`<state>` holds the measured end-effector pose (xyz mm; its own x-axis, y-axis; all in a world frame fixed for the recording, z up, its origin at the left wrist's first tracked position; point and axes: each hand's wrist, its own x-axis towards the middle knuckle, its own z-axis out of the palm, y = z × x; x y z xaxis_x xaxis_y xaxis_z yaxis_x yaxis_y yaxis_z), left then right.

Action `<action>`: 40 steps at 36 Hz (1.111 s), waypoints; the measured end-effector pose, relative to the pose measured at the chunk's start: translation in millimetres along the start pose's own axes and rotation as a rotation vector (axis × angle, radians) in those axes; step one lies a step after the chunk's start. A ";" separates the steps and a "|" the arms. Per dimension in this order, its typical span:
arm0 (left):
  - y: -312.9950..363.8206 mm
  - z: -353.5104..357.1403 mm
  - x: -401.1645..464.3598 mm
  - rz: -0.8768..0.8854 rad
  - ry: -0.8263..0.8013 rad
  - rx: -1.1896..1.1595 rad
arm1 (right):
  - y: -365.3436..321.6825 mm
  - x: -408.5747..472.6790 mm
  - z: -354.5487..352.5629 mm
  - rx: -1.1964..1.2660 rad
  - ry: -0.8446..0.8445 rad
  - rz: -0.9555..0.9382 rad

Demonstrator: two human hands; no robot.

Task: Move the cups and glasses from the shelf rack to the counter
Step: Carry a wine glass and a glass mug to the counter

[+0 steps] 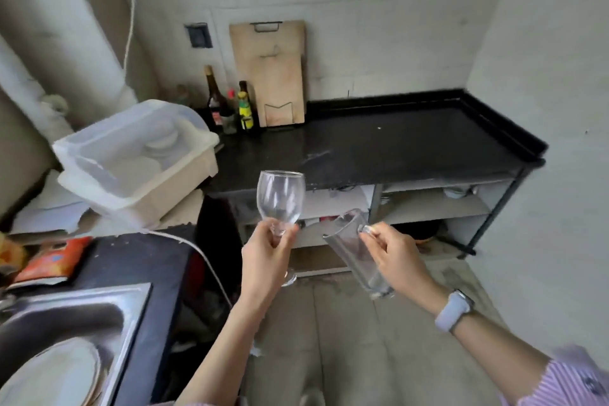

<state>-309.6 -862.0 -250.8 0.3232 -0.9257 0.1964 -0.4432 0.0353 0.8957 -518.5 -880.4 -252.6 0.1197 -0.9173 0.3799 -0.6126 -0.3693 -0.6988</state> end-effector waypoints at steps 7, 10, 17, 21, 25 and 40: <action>2.8 75.3 116.6 0.028 -0.116 -0.023 | 67.8 93.1 0.7 -0.011 0.065 0.077; 1.2 105.4 173.3 0.027 -0.155 -0.041 | 89.9 145.5 4.5 -0.010 0.064 0.099; 6.9 166.9 293.4 0.017 -0.202 -0.072 | 136.9 264.9 2.0 -0.126 0.034 0.169; 8.1 199.9 337.7 0.007 -0.270 -0.058 | 171.2 310.5 -3.0 -0.284 -0.022 0.228; 2.6 232.6 373.6 -0.005 -0.338 -0.060 | 205.4 348.8 -6.2 -0.564 -0.082 0.198; -14.6 369.6 522.2 -0.230 -0.307 -0.088 | 344.0 521.5 -10.6 -0.468 -0.298 0.388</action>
<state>-443.5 -1485.1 -308.8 0.1344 -0.9824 -0.1299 -0.3108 -0.1663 0.9358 -675.0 -1484.2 -288.4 -0.0080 -0.9971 -0.0753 -0.9204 0.0368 -0.3894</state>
